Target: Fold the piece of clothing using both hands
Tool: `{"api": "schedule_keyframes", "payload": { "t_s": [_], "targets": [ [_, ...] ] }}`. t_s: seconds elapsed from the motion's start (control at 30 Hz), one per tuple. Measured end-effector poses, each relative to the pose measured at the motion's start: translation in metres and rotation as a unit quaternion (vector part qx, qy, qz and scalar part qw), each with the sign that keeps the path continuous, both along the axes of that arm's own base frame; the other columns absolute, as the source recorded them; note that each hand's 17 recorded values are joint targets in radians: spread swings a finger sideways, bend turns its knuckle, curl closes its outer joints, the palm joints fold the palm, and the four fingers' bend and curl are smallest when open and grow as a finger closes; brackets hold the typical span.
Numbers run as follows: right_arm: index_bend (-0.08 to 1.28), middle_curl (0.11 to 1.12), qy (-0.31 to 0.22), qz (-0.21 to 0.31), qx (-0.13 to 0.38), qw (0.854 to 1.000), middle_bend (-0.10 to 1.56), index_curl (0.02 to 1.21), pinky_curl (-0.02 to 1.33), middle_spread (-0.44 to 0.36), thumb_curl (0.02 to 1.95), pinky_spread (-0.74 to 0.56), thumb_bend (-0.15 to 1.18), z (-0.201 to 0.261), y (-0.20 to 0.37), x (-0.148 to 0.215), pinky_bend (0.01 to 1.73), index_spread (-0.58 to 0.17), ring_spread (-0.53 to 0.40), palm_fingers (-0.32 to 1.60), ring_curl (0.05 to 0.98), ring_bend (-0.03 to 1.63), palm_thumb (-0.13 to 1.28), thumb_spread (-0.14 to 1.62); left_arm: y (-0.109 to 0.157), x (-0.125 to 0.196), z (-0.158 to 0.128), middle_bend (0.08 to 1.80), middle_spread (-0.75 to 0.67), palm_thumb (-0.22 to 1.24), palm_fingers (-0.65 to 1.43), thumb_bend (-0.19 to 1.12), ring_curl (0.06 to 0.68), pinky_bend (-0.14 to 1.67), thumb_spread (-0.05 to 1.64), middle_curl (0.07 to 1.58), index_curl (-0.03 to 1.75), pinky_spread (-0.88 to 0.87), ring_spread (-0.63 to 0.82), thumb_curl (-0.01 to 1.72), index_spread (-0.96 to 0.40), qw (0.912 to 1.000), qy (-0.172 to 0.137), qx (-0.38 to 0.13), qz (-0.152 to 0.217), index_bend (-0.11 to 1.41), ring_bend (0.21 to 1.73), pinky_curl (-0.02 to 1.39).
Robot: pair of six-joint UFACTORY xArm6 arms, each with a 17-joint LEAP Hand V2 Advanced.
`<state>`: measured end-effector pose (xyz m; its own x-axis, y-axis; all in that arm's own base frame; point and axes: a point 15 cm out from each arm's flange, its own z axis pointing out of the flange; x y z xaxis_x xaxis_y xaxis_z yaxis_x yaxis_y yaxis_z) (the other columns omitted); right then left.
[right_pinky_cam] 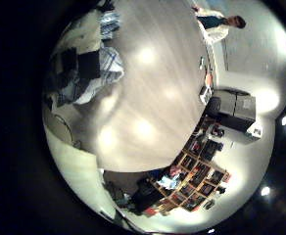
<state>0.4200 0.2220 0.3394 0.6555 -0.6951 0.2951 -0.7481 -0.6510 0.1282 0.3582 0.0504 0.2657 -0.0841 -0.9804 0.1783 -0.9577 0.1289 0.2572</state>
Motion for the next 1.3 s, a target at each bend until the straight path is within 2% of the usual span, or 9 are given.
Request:
{"api": "schedule_keyframes", "payload": {
  "t_s": [0.27,0.53,0.6,0.73,0.8,0.87,0.93,1.1,1.3],
  "targets": [
    [0.98,0.92,0.011,0.051,-0.005,0.999,1.18,0.99,0.79,-0.183,0.6,-0.21,-0.01,-0.027,0.079,0.011,1.3,-0.308,-0.211,1.06,0.714,1.37,0.94,1.25,0.063,-0.019,0.009,0.18,0.16,0.55,0.17,-0.02,0.227,0.33,1.16,0.3,0.41,0.3,0.26,0.35,-0.03,0.9976,-0.003,0.024,0.065,0.19,0.65,0.37],
    [0.94,0.9,0.032,0.074,0.014,0.997,1.16,0.97,0.8,-0.183,0.58,-0.23,-0.03,-0.07,0.122,0.011,1.26,-0.312,-0.213,1.09,0.699,1.34,0.87,1.25,0.088,-0.041,0.017,0.18,0.15,0.58,0.18,-0.02,0.225,0.32,1.16,0.3,0.41,0.3,0.26,0.36,-0.03,0.9947,-0.004,0.023,0.1,0.19,0.64,0.37],
    [0.84,0.87,0.047,0.068,0.031,0.996,1.12,0.94,0.76,-0.193,0.57,-0.29,-0.03,-0.079,0.127,0.008,1.21,-0.325,-0.222,1.02,0.671,1.3,0.83,1.24,0.087,-0.045,0.018,0.18,0.15,0.58,0.18,-0.02,0.224,0.32,1.16,0.3,0.41,0.3,0.26,0.36,-0.03,0.9944,-0.002,0.023,0.103,0.19,0.64,0.36],
    [0.42,0.79,0.076,0.051,0.065,0.994,0.92,0.85,0.74,-0.264,0.55,-0.43,-0.02,-0.089,0.127,0.01,1.24,-0.374,-0.286,0.44,0.654,1.27,0.79,1.24,0.086,-0.053,0.018,0.17,0.15,0.59,0.18,-0.02,0.224,0.32,1.15,0.3,0.41,0.29,0.26,0.36,-0.03,0.994,0.003,0.023,0.107,0.19,0.64,0.37],
    [0.31,0.72,0.08,0.043,0.093,0.991,0.75,0.75,0.71,-0.242,0.55,-0.32,-0.02,-0.085,0.129,0.015,1.14,-0.399,-0.275,0.07,0.609,1.19,0.78,1.24,0.084,-0.056,0.017,0.17,0.15,0.59,0.18,-0.02,0.224,0.32,1.15,0.3,0.41,0.29,0.26,0.36,-0.03,0.9938,0.007,0.022,0.109,0.19,0.64,0.37],
    [0.29,0.7,0.077,0.048,0.131,0.987,0.69,0.72,0.7,-0.23,0.55,-0.27,-0.02,-0.073,0.134,0.02,1.12,-0.408,-0.265,0.05,0.595,1.17,0.78,1.24,0.082,-0.06,0.018,0.17,0.15,0.6,0.18,-0.02,0.224,0.32,1.15,0.3,0.41,0.29,0.26,0.37,-0.03,0.9935,0.01,0.022,0.111,0.19,0.64,0.37],
    [0.19,0.6,0.078,0.062,0.164,0.981,0.52,0.61,0.66,-0.175,0.55,-0.11,-0.01,-0.057,0.137,0.02,1.11,-0.427,-0.183,-0.07,0.518,1.05,0.78,1.23,0.079,-0.065,0.02,0.17,0.15,0.6,0.18,-0.02,0.224,0.32,1.15,0.3,0.41,0.29,0.26,0.37,-0.03,0.9933,0.01,0.023,0.113,0.19,0.64,0.37],
    [0.15,0.48,0.059,0.062,0.194,0.977,0.31,0.48,0.58,-0.08,0.55,0.21,-0.02,-0.021,0.118,0.028,1.04,-0.446,0.047,-0.12,0.406,0.83,0.76,1.2,0.074,-0.075,0.021,0.17,0.15,0.61,0.18,-0.02,0.226,0.32,1.16,0.3,0.41,0.29,0.26,0.37,-0.03,0.9929,0.009,0.024,0.116,0.19,0.64,0.37],
    [0.13,0.41,0.023,0.046,0.214,0.976,0.21,0.37,0.51,-0.042,0.56,0.37,-0.01,0.033,0.078,0.038,0.96,-0.459,0.157,-0.08,0.343,0.74,0.76,1.17,0.071,-0.077,0.027,0.17,0.15,0.61,0.18,-0.02,0.228,0.32,1.16,0.3,0.42,0.29,0.26,0.37,-0.03,0.9923,0.006,0.028,0.12,0.19,0.65,0.37]
  ]
}}
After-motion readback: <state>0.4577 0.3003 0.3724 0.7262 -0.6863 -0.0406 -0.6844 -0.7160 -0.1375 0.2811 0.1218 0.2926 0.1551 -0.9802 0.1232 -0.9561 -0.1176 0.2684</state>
